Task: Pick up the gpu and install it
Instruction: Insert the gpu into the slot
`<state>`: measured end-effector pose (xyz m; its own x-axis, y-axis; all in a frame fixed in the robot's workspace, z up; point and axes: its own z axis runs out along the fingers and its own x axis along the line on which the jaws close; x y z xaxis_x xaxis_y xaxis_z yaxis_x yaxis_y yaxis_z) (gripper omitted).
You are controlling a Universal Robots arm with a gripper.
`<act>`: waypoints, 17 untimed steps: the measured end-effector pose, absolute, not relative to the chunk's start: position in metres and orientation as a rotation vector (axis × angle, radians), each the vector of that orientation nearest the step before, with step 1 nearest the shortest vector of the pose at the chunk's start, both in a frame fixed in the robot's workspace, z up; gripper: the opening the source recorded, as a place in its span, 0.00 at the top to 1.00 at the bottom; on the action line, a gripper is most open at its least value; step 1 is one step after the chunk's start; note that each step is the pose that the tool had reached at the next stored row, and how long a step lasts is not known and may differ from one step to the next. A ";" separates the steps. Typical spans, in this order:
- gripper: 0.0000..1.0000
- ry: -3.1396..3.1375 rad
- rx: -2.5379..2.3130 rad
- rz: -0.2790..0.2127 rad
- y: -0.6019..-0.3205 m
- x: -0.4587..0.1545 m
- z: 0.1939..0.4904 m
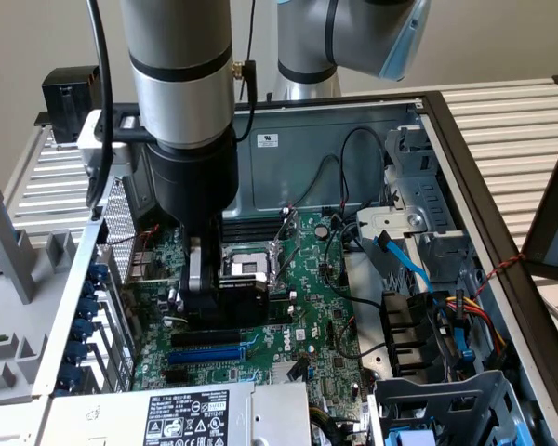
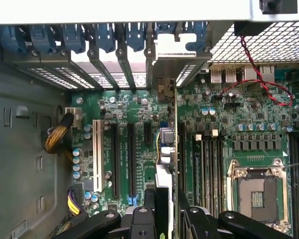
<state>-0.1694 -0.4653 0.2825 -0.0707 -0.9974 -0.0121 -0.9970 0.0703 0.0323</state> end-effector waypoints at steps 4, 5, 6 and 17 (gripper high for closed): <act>0.73 -2.278 2.144 -0.050 -0.464 -0.170 0.281; 0.73 -2.276 2.145 -0.050 -0.464 -0.170 0.281; 0.73 -2.276 2.146 -0.050 -0.463 -0.170 0.281; 0.73 -2.274 2.145 -0.052 -0.463 -0.171 0.275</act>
<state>-0.1706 -0.4629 0.2751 -0.0584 -0.9982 -0.0121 -0.9977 0.0580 0.0346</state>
